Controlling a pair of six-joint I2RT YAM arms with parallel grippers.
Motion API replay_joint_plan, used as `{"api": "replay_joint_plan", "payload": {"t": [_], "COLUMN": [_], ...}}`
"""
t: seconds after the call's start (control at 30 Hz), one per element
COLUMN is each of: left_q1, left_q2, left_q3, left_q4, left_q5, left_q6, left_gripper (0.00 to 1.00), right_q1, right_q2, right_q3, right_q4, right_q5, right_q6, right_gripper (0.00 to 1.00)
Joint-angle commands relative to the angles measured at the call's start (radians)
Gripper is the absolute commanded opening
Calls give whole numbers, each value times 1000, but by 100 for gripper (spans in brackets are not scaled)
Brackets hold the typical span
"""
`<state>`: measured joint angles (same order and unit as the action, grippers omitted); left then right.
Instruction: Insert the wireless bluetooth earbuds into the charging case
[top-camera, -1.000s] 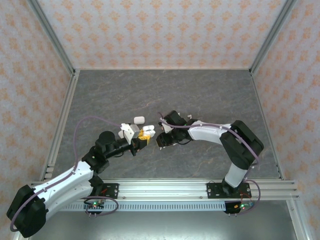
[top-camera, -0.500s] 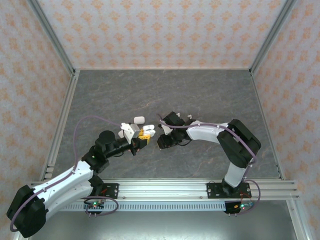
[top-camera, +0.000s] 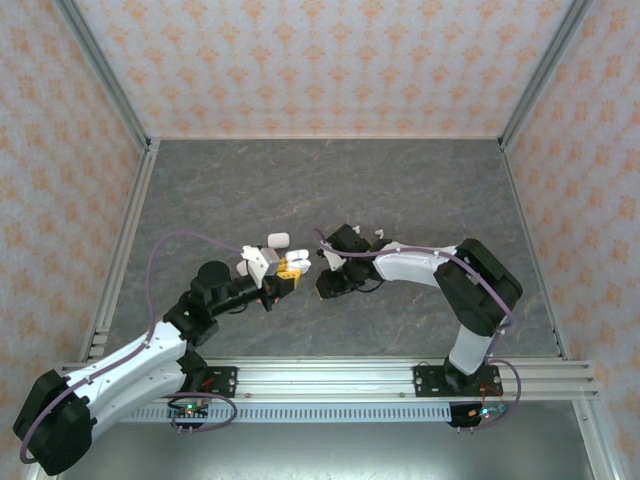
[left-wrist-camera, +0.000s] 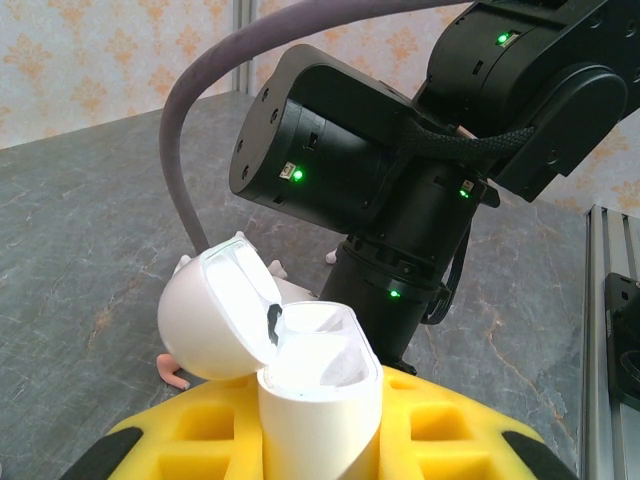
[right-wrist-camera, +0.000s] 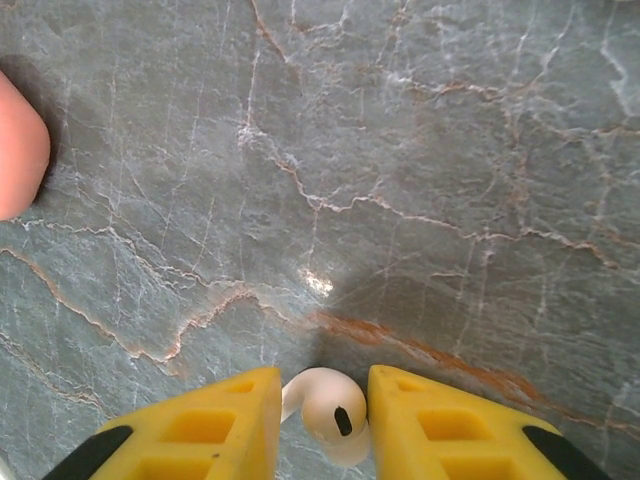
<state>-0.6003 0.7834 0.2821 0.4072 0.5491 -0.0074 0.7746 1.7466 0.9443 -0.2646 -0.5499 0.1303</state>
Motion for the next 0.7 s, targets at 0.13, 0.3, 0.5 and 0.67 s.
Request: {"api": "replay_joint_plan", "payload": {"t": [0.13,0.3,0.5,0.67], "left_q1": [7,7,7,5], "left_q2": [-9,-9,2,37], "left_q3": [32,32,58,71], "left_q4": [10,7,-9,15], "left_q5": [19,17,22,28], "left_q6": [11,10,-3,-18], "left_gripper": [0,0,0,0], "right_q1": [15,15,15,14], "right_q2": [-25,-86,-271,-469], "right_q3": [-49,-64,-84,-78], "right_q4": [-61,-17,-19,-62], "right_q5": [0,37,169,295], "right_q6": [-10,9,-9,-56], "right_gripper": [22,18,18,18]}}
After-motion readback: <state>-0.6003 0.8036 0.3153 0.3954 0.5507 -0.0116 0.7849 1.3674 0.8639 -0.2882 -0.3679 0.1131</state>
